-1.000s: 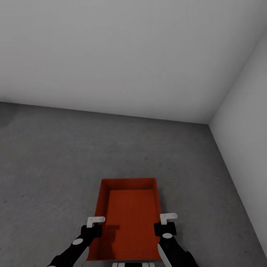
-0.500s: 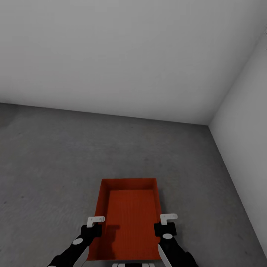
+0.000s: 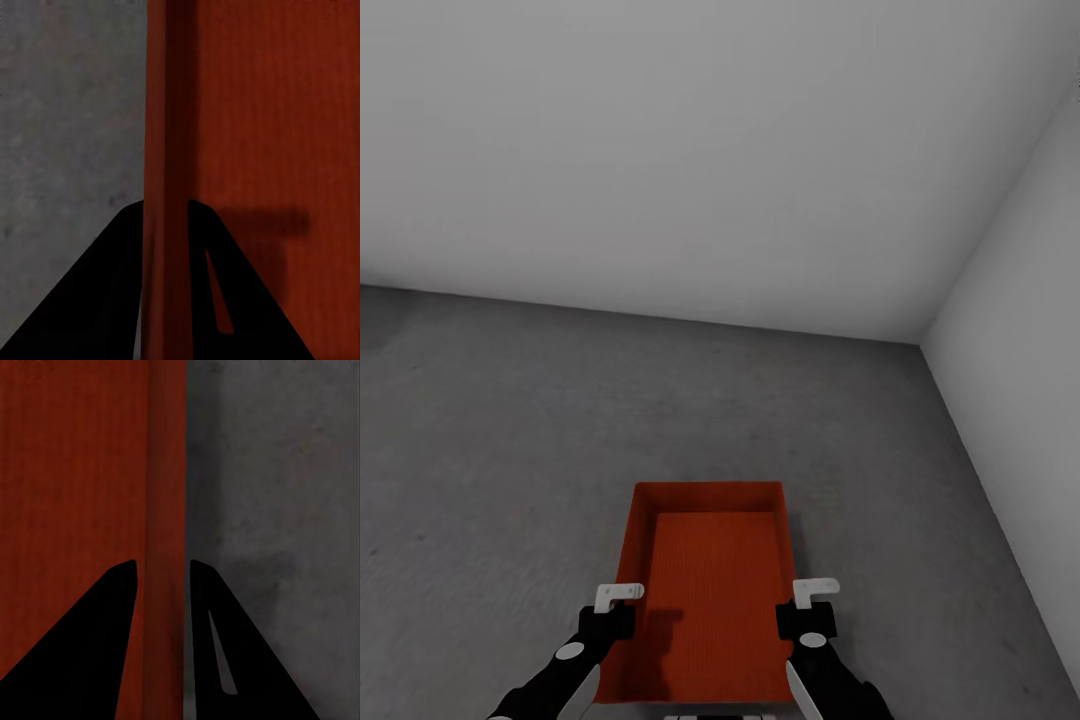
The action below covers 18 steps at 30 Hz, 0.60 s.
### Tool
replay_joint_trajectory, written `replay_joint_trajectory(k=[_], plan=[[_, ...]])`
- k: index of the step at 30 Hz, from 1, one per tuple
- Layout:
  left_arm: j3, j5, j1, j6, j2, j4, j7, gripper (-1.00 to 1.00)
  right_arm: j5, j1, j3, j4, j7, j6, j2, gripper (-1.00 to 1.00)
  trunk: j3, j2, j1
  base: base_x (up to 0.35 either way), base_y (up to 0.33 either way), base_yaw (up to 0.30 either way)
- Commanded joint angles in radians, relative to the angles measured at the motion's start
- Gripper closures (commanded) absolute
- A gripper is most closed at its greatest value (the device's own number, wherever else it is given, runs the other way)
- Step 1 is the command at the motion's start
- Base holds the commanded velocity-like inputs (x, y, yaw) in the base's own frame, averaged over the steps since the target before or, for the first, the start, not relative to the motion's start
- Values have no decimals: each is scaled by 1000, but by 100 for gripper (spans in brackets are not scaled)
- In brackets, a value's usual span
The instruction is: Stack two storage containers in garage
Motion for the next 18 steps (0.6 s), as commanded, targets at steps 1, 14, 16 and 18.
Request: replay_joint_trajectory(k=[1, 14, 16, 18], plan=[[-8, 9, -2, -4, 2, 2, 15, 100, 38, 0, 15, -2, -14, 9, -16, 100, 1, 0, 0, 0, 0, 0], [-8, 9, -2, -4, 2, 2, 15, 100, 37, 0, 15, -1, -14, 9, -16, 100, 22, 0, 0, 0, 0, 0], [-7, 9, -2, -4, 2, 2, 15, 100, 37, 0, 15, -1, -14, 9, -16, 100, 25, 0, 0, 0, 0, 0], [-7, 9, -2, -4, 2, 2, 15, 100, 37, 0, 15, -1, -14, 9, -16, 100, 28, 0, 0, 0, 0, 0]])
